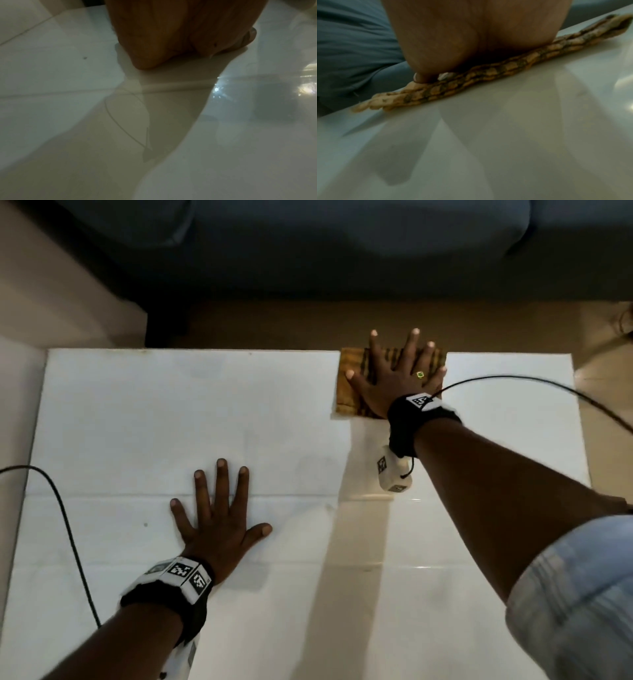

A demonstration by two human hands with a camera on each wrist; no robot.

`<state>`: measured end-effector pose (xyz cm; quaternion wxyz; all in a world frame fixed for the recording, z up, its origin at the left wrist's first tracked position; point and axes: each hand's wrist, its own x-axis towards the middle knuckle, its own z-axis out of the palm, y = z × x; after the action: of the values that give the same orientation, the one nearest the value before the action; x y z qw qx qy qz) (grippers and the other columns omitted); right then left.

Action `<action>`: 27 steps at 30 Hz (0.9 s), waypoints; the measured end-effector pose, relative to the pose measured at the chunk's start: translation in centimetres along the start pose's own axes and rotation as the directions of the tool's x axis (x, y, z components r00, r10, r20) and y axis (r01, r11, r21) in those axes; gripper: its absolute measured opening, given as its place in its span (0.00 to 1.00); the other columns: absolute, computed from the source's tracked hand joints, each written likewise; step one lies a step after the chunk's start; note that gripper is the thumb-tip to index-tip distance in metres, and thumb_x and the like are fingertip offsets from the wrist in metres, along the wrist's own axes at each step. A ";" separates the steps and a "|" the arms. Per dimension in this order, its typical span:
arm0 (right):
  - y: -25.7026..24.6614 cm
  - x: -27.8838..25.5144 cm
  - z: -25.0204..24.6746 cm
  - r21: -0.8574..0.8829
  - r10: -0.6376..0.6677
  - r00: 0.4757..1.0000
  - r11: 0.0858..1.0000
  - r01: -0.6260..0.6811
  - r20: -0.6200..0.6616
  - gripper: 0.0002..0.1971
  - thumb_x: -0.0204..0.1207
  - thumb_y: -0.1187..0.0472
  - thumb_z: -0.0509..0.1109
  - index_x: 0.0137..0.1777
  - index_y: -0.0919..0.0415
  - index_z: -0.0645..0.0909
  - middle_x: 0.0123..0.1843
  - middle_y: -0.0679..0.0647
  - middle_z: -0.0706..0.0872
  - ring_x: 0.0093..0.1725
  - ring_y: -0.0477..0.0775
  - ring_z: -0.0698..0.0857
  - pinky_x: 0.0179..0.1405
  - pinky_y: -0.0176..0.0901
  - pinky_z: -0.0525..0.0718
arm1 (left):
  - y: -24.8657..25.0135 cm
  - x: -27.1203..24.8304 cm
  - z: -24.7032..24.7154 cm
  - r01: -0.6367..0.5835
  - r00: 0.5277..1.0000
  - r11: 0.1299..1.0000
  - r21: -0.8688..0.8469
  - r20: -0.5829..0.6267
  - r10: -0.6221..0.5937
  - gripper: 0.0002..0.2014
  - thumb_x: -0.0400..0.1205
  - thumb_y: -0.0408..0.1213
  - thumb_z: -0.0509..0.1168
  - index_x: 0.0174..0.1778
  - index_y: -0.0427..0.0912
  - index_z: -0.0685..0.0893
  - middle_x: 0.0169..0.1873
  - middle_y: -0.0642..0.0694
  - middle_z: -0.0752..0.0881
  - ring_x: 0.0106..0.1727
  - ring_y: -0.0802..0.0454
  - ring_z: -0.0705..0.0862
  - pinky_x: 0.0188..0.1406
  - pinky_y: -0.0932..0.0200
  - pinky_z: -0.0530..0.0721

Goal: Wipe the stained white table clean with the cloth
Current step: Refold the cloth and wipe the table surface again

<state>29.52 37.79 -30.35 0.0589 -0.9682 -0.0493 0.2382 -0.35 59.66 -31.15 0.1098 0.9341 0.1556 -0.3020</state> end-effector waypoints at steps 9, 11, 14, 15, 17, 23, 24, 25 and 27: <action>-3.1 -7.5 4.3 -0.038 -0.257 0.965 0.965 0.259 0.056 0.43 0.74 0.19 0.52 0.84 0.25 0.34 0.88 0.56 0.24 0.86 0.71 0.27 0.78 0.85 0.34 | 0.7 -0.1 -0.6 0.033 0.999 0.999 0.038 0.041 -0.035 0.46 0.77 0.76 0.39 0.76 0.63 0.15 0.77 0.54 0.12 0.83 0.41 0.20 0.81 0.20 0.40; -2.8 -11.4 6.0 -0.015 -0.291 0.955 0.956 0.292 0.055 0.43 0.75 0.20 0.52 0.84 0.24 0.33 0.88 0.56 0.23 0.86 0.70 0.26 0.78 0.84 0.33 | 0.5 0.0 -0.4 0.024 1.000 1.000 0.020 0.020 -0.025 0.47 0.79 0.73 0.46 0.79 0.62 0.18 0.78 0.54 0.14 0.84 0.40 0.21 0.81 0.19 0.41; -1.5 -18.1 9.0 0.019 -0.296 0.954 0.955 0.295 0.045 0.42 0.75 0.20 0.52 0.83 0.24 0.32 0.88 0.53 0.22 0.85 0.68 0.23 0.78 0.83 0.31 | 0.0 0.4 0.0 -0.002 0.998 1.000 0.006 -0.063 0.003 0.47 0.73 0.79 0.38 0.81 0.63 0.22 0.83 0.54 0.21 0.87 0.39 0.27 0.77 0.17 0.42; -0.9 -20.3 9.9 0.026 -0.282 0.959 0.959 0.281 0.039 0.42 0.75 0.20 0.52 0.83 0.23 0.33 0.88 0.52 0.22 0.85 0.67 0.22 0.78 0.82 0.30 | 0.0 0.4 0.0 0.000 0.998 1.000 0.010 -0.057 0.001 0.48 0.70 0.80 0.35 0.81 0.63 0.22 0.84 0.53 0.22 0.87 0.39 0.28 0.77 0.16 0.43; 0.6 -24.7 11.6 0.030 -0.249 0.968 0.968 0.248 0.039 0.43 0.74 0.21 0.53 0.83 0.23 0.32 0.88 0.52 0.22 0.85 0.66 0.22 0.78 0.81 0.30 | 0.3 0.5 -0.3 -0.020 0.998 1.000 0.010 -0.066 0.020 0.49 0.71 0.78 0.39 0.84 0.62 0.27 0.86 0.50 0.27 0.88 0.36 0.31 0.76 0.14 0.41; 4.9 -38.8 18.5 0.022 -0.147 0.987 0.989 0.146 0.066 0.43 0.73 0.22 0.55 0.85 0.26 0.39 0.91 0.55 0.32 0.88 0.69 0.31 0.80 0.82 0.37 | 0.5 0.3 -0.3 -0.025 0.998 0.999 -0.037 -0.053 0.023 0.47 0.79 0.72 0.52 0.86 0.61 0.31 0.86 0.51 0.27 0.87 0.38 0.29 0.77 0.15 0.40; 5.5 -40.8 19.4 0.023 -0.138 0.987 0.990 0.137 0.080 0.43 0.74 0.22 0.54 0.86 0.27 0.41 0.91 0.56 0.34 0.88 0.70 0.34 0.80 0.82 0.39 | 0.5 0.4 -0.6 -0.029 0.998 0.999 -0.043 -0.050 0.027 0.47 0.80 0.72 0.52 0.85 0.61 0.30 0.86 0.51 0.26 0.87 0.38 0.28 0.77 0.15 0.39; 5.9 -42.7 20.2 0.025 -0.127 0.987 0.992 0.125 0.097 0.42 0.75 0.22 0.53 0.87 0.29 0.44 0.92 0.58 0.37 0.89 0.71 0.37 0.80 0.80 0.41 | 0.5 0.3 -0.6 -0.033 0.999 0.998 -0.047 -0.040 0.032 0.47 0.80 0.72 0.52 0.85 0.61 0.30 0.86 0.51 0.26 0.87 0.38 0.27 0.77 0.15 0.38; 6.5 -45.3 21.3 0.000 -0.105 0.988 0.994 0.106 0.114 0.40 0.77 0.22 0.50 0.88 0.33 0.51 0.92 0.60 0.42 0.89 0.73 0.41 0.81 0.77 0.43 | 0.4 0.3 -0.7 -0.038 0.999 0.998 -0.047 -0.024 0.037 0.47 0.81 0.71 0.52 0.85 0.62 0.28 0.85 0.52 0.24 0.86 0.38 0.26 0.77 0.15 0.37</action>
<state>-19.95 27.67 -29.34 0.0656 -0.9493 -0.1045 0.2892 0.39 59.57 -30.72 0.1358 0.9373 0.1465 -0.2855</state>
